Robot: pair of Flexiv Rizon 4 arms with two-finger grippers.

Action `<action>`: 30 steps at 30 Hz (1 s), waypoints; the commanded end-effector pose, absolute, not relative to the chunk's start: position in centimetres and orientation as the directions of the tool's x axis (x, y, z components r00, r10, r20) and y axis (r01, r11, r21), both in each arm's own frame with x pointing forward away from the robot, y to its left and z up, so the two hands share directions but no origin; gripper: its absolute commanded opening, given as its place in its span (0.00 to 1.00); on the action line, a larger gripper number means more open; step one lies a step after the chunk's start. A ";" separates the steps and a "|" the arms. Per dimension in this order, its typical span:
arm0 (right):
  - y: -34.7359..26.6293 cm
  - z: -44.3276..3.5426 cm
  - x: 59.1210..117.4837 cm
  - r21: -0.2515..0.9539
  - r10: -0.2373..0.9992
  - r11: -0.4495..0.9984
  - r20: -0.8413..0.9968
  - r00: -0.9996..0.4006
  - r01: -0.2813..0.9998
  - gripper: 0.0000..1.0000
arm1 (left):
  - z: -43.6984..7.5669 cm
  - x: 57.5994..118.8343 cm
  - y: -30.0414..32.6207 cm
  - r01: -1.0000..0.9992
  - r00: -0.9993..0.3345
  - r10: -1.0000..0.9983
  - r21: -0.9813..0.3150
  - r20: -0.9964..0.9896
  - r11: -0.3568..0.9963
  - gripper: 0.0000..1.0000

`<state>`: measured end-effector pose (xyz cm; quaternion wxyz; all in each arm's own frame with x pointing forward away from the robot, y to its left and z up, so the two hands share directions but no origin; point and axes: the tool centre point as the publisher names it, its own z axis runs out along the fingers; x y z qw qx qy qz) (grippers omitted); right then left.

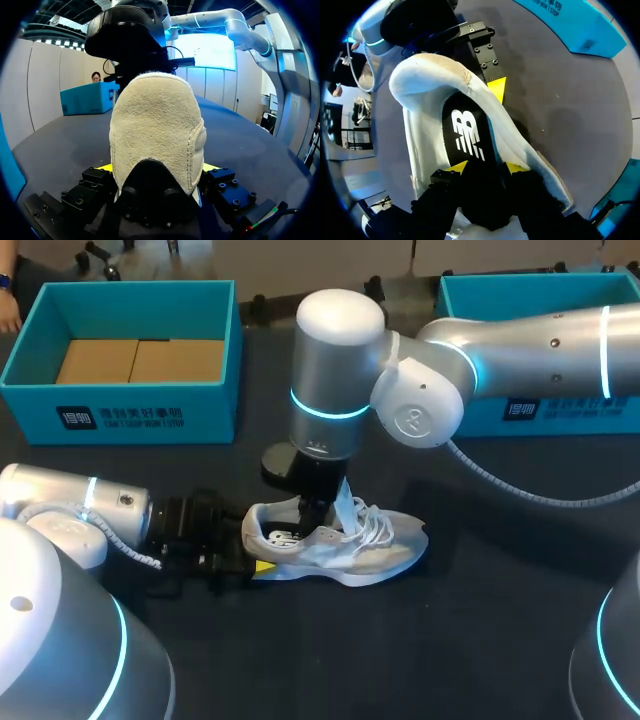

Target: Take the shoe out of the shoebox, open the shoe tongue, remove and reinsert the insole, then place the shoe into the shoebox

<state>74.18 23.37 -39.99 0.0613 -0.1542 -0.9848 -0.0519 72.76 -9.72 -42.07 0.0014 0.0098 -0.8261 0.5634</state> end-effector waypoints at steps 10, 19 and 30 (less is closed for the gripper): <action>24.9 -42.4 72.4 0.073 0.306 0.943 0.187 -0.934 0.324 0.00 | -42.5 72.9 -9.8 -0.016 -1.000 -0.012 -0.930 0.013 0.368 0.00; 23.9 -39.9 71.8 0.050 0.321 0.941 0.174 -0.931 0.334 0.00 | -42.5 72.9 -9.8 -0.016 -1.000 -0.012 -0.930 0.013 0.368 0.00; 22.1 -35.8 72.9 0.156 0.302 0.935 0.122 -0.945 0.319 0.00 | -42.5 72.9 -9.8 -0.016 -1.000 -0.012 -0.930 0.013 0.368 0.00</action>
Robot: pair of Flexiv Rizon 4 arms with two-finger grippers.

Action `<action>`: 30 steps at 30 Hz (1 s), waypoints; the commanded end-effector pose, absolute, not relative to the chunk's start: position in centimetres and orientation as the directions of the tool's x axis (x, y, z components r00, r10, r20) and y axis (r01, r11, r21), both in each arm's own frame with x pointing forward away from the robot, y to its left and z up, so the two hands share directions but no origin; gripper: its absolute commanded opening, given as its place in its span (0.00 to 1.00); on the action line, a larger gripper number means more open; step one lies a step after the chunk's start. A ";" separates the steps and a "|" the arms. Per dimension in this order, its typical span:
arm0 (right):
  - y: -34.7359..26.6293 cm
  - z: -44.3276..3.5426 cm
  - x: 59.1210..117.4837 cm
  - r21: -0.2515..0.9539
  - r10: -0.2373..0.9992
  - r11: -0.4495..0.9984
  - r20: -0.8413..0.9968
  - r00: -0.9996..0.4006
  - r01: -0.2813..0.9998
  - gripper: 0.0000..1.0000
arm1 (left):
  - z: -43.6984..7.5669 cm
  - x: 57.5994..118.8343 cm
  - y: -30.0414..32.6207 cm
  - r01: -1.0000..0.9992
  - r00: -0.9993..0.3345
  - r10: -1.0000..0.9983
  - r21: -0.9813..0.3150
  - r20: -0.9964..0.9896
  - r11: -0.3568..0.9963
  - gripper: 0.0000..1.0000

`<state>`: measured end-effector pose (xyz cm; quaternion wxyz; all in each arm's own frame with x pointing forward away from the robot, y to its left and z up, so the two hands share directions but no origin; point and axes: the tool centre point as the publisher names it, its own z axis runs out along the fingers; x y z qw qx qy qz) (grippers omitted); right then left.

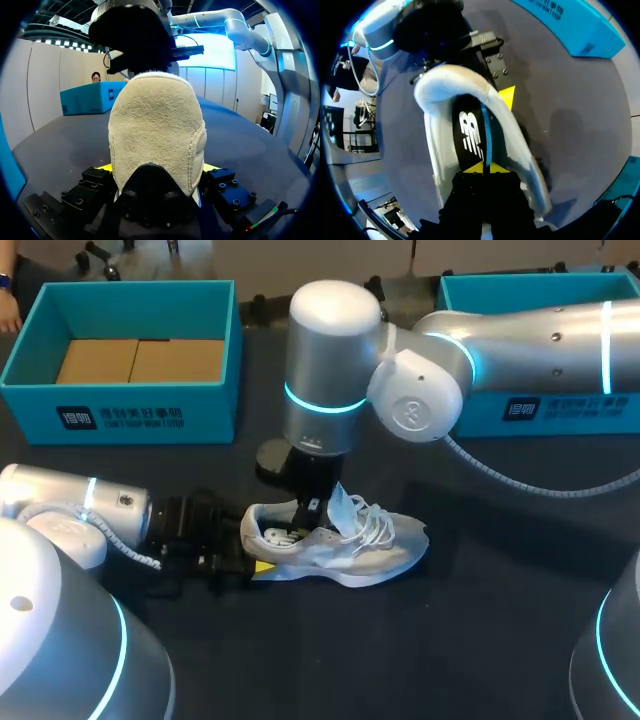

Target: Take the shoe out of the shoebox, open the shoe tongue, remove and reinsert the insole, then place the shoe into the shoebox

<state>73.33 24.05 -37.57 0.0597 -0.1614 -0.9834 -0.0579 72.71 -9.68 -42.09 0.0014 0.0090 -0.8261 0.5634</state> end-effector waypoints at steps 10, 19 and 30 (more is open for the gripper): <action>22.2 -34.1 74.0 0.172 0.254 0.946 0.138 -0.957 0.275 0.00 | -42.5 72.9 -9.8 -0.016 -1.000 -0.012 -0.930 0.013 0.368 0.00; 22.4 -33.0 74.9 0.173 0.223 0.955 0.127 -0.967 0.243 0.00 | -42.5 72.9 -9.8 -0.016 -1.000 -0.012 -0.930 0.013 0.368 0.00; 21.7 -32.0 74.4 0.176 0.212 0.957 0.120 -0.970 0.231 0.00 | -42.5 72.9 -9.8 -0.016 -1.000 -0.012 -0.930 0.013 0.368 0.00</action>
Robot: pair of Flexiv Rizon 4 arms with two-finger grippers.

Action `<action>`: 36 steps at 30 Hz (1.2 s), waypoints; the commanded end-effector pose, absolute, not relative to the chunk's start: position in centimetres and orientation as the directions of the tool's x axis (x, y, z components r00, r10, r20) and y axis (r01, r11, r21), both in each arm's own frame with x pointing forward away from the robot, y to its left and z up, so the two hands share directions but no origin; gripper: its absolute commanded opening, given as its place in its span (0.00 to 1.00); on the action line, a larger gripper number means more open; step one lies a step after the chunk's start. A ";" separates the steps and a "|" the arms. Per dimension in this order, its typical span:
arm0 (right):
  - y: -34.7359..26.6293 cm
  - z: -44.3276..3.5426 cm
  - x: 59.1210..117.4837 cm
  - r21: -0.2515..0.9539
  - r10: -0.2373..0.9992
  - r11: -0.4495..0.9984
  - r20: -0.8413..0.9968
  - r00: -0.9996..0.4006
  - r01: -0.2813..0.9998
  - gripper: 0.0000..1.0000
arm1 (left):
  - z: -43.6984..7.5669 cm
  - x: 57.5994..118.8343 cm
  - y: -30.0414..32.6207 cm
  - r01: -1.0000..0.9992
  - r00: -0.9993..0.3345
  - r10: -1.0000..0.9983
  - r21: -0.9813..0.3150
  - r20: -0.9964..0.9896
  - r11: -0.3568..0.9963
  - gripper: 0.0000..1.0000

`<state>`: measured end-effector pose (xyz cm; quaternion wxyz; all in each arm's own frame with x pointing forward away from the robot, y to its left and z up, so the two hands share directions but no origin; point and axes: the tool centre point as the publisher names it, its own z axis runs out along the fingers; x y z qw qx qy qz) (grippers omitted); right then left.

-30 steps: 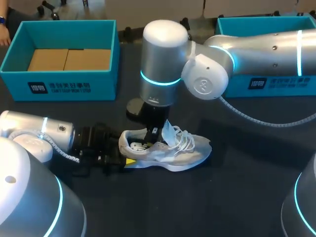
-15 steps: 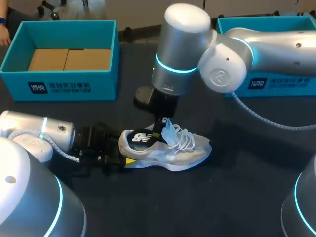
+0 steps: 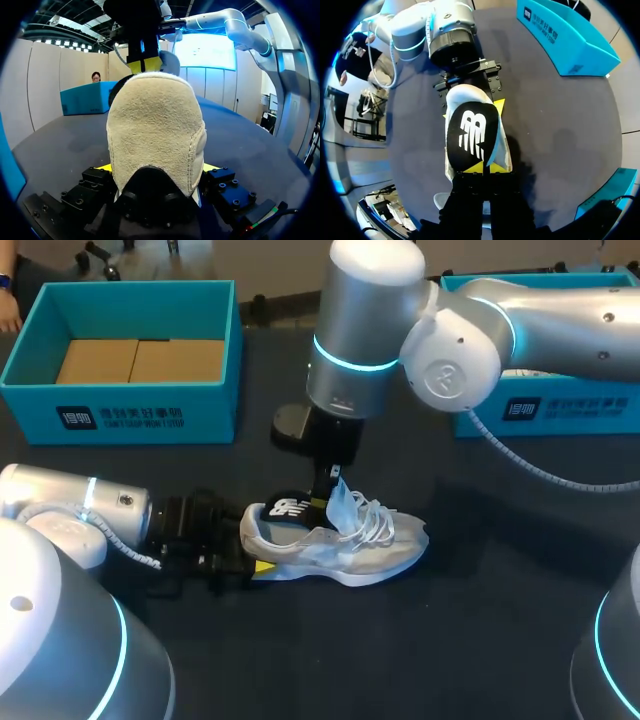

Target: Take the shoe out of the shoebox, open the shoe tongue, remove and reinsert the insole, then place the shoe into the shoebox

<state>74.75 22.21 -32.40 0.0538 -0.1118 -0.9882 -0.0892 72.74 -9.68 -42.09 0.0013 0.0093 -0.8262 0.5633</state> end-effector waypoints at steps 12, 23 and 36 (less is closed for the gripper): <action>22.1 -31.1 74.8 0.211 0.190 0.956 0.090 -0.978 0.205 0.00 | -42.5 72.9 -9.8 -0.016 -1.000 -0.012 -0.930 0.013 0.368 0.00; 22.1 -31.8 74.0 0.204 0.161 0.962 0.122 -0.979 0.184 0.00 | -42.5 72.9 -9.8 -0.016 -1.000 -0.012 -0.930 0.013 0.368 0.00; 21.0 -32.4 74.0 0.160 0.135 0.973 0.178 -0.975 0.164 0.00 | -42.5 72.9 -9.8 -0.016 -1.000 -0.012 -0.930 0.013 0.368 0.00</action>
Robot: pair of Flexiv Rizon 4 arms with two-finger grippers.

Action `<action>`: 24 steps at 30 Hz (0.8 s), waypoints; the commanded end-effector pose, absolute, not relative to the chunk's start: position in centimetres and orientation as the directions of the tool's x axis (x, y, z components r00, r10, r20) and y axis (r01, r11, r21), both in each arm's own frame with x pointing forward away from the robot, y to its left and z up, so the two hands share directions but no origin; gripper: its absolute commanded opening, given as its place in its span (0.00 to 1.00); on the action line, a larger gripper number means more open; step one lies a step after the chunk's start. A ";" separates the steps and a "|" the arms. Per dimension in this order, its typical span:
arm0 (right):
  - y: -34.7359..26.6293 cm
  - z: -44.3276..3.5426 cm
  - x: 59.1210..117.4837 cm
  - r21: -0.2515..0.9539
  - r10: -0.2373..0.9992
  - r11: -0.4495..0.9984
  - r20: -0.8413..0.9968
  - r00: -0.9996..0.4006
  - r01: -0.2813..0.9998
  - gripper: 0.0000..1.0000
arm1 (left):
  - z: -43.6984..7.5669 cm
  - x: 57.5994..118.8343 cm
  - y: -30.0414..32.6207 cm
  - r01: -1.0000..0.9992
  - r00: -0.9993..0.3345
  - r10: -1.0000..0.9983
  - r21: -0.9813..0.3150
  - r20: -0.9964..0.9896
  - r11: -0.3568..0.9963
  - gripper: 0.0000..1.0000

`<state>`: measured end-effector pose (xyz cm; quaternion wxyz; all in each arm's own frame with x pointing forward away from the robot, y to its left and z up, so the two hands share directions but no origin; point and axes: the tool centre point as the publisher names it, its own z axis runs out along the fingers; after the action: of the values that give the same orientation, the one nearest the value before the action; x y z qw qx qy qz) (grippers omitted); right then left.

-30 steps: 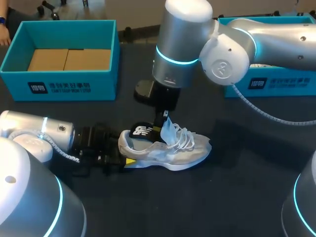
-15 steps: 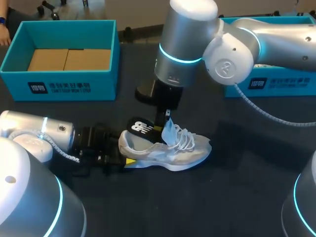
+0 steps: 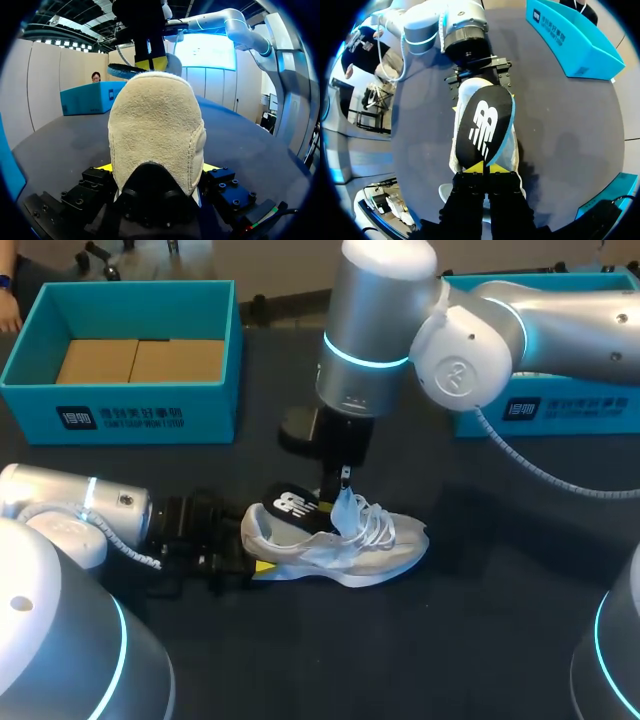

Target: Take the shoe out of the shoebox, open the shoe tongue, remove and reinsert the insole, then place the shoe into the shoebox

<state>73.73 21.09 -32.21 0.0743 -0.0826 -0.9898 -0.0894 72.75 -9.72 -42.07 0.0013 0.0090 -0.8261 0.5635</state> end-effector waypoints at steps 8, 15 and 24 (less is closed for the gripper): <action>21.9 -32.5 74.0 0.141 0.089 0.983 0.204 -0.975 0.119 0.00 | -42.5 72.9 -9.8 -0.016 -1.000 -0.012 -0.930 0.013 0.368 0.00; 22.6 -33.2 73.8 0.141 0.077 0.984 0.223 -0.972 0.110 0.00 | -42.5 72.9 -9.8 -0.016 -1.000 -0.012 -0.930 0.013 0.368 0.00; 23.1 -32.6 73.8 0.147 0.076 0.983 0.201 -0.977 0.107 0.00 | -42.5 72.9 -9.8 -0.016 -1.000 -0.012 -0.930 0.013 0.368 0.00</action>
<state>74.02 22.83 -32.97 0.1024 -0.0462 -0.9903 -0.0811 72.74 -9.67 -42.10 0.0012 0.0092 -0.8262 0.5632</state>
